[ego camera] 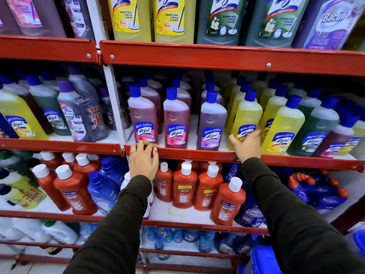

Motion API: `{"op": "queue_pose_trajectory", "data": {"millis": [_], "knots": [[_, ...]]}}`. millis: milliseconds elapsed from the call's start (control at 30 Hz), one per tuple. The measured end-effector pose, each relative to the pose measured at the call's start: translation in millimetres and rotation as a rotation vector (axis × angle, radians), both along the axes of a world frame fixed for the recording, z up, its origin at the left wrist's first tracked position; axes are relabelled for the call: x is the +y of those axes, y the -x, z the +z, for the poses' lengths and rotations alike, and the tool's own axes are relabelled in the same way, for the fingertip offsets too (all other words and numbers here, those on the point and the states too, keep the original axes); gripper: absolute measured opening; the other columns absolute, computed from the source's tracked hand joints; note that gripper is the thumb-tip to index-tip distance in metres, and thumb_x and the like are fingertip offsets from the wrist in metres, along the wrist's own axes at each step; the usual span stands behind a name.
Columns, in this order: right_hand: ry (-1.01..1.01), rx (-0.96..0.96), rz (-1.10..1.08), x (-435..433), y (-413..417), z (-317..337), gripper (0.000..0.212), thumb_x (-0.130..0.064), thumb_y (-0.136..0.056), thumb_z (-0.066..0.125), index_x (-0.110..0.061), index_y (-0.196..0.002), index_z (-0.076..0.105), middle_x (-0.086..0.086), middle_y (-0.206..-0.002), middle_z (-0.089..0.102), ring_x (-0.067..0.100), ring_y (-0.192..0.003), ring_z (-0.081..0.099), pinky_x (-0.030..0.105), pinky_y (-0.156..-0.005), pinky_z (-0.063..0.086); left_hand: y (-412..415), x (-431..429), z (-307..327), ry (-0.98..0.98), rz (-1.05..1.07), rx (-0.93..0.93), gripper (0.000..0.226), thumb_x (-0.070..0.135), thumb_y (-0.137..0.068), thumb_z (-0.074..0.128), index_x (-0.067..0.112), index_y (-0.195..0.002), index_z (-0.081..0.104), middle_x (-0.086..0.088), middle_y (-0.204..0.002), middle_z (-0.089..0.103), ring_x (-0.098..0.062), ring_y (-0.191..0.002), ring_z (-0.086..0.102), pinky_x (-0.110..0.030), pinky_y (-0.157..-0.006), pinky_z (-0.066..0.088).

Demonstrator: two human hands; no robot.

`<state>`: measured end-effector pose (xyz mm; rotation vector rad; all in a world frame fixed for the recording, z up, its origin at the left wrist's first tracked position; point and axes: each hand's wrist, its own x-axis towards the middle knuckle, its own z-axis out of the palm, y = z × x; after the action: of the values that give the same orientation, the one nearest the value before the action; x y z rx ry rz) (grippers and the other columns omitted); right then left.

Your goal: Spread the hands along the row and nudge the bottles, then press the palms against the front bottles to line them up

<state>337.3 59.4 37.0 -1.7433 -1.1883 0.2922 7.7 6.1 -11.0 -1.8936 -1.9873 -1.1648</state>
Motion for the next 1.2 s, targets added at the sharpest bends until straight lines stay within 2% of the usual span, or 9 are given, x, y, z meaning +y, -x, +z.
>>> {"op": "queue_pose_trajectory", "data": {"millis": [300, 433, 567, 667, 800, 900, 1000, 1100, 1200], "knots": [[-0.056, -0.04, 0.014, -22.5, 2.3, -5.2, 0.107, -0.052, -0.081, 0.079, -0.002, -0.157, 0.022, 0.022, -0.146, 0.051, 0.04, -0.134, 0.054, 0.048, -0.105, 0.05, -11.8, -0.6, -0.2, -0.015, 0.054, -0.091, 0.025, 0.023, -0.101, 0.05, 0.008, -0.108, 0.069, -0.015, -0.12, 0.062, -0.038, -0.119, 0.049, -0.053, -0.099, 0.048], [-0.062, -0.026, 0.048, -23.1, -0.1, -6.1, 0.107, -0.053, -0.081, 0.08, -0.003, -0.156, 0.023, 0.02, -0.147, 0.049, 0.037, -0.136, 0.052, 0.044, -0.107, 0.049, -21.6, 2.0, -3.4, -0.017, 0.178, 0.001, 0.024, 0.028, -0.099, 0.051, 0.012, -0.105, 0.068, -0.014, -0.117, 0.062, -0.036, -0.117, 0.053, -0.059, -0.121, 0.019], [-0.171, 0.098, 0.13, -31.9, -4.5, -7.6, 0.106, -0.057, -0.087, 0.073, -0.008, -0.16, 0.016, 0.019, -0.163, 0.031, 0.032, -0.15, 0.037, 0.04, -0.12, 0.037, -55.6, -4.8, -8.9, -0.046, 0.16, -0.156, 0.03, 0.03, -0.095, 0.053, 0.02, -0.124, 0.056, -0.009, -0.129, 0.052, -0.031, -0.131, 0.045, -0.059, -0.121, -0.004], [-0.255, 0.211, 0.189, -40.7, -6.6, -8.3, 0.089, -0.051, -0.098, 0.06, -0.013, -0.163, 0.013, 0.014, -0.172, 0.017, 0.027, -0.159, 0.02, 0.04, -0.129, 0.021, -95.5, -13.4, 1.2, -0.169, -0.043, -0.385, 0.038, 0.024, -0.094, 0.05, 0.022, -0.133, 0.052, -0.005, -0.138, 0.048, -0.023, -0.135, 0.041, -0.055, -0.122, 0.015], [-0.222, 0.288, 0.242, -43.3, -12.4, -3.5, 0.083, -0.059, -0.1, 0.041, -0.014, -0.164, 0.016, 0.007, -0.174, 0.019, 0.021, -0.161, 0.019, 0.042, -0.131, 0.018, -159.3, -22.9, 28.7, -0.308, -0.476, -0.43, 0.04, 0.012, -0.099, 0.049, 0.014, -0.139, 0.052, -0.005, -0.14, 0.052, -0.014, -0.133, 0.044, -0.039, -0.113, 0.037], [-0.208, 0.327, 0.271, -44.4, -19.3, 2.9, 0.068, -0.049, -0.108, 0.036, -0.015, -0.164, 0.021, 0.005, -0.174, 0.023, 0.018, -0.16, 0.021, 0.037, -0.131, 0.017, -208.2, -28.2, 46.6, -0.129, -0.717, -0.525, 0.051, 0.022, -0.104, 0.046, 0.017, -0.153, 0.037, 0.0, -0.158, 0.039, -0.008, -0.147, 0.032, -0.027, -0.121, 0.027], [-0.179, 0.359, 0.316, -46.5, -25.7, 8.8, 0.064, -0.049, -0.109, 0.033, -0.017, -0.164, 0.021, 0.003, -0.173, 0.023, 0.016, -0.159, 0.021, 0.036, -0.131, 0.016, -243.8, -29.1, 63.2, 0.095, -0.774, -0.691, 0.061, 0.035, -0.106, 0.042, 0.026, -0.16, 0.015, 0.008, -0.168, 0.015, 0.012, -0.147, 0.009, -0.009, -0.117, 0.013], [-0.154, 0.392, 0.385, -45.7, -31.6, 10.1, 0.067, -0.054, -0.108, 0.031, -0.018, -0.163, 0.024, 0.003, -0.171, 0.029, 0.016, -0.157, 0.028, 0.036, -0.129, 0.021, -256.6, -26.4, 77.4, 0.29, -0.744, -0.842, 0.061, 0.039, -0.108, 0.032, 0.028, -0.161, 0.004, 0.007, -0.169, 0.003, 0.006, -0.146, 0.002, -0.016, -0.117, 0.005], [-0.153, 0.409, 0.415, -50.2, -33.2, 9.0, 0.08, -0.071, -0.099, 0.033, -0.022, -0.162, 0.027, 0.0, -0.168, 0.036, 0.014, -0.153, 0.035, 0.04, -0.129, 0.026, -259.9, -17.5, 78.5, 0.335, -0.75, -0.873, 0.057, 0.039, -0.109, 0.026, 0.028, -0.161, 0.005, 0.008, -0.167, 0.01, 0.007, -0.137, 0.007, -0.007, -0.102, 0.008]]}}
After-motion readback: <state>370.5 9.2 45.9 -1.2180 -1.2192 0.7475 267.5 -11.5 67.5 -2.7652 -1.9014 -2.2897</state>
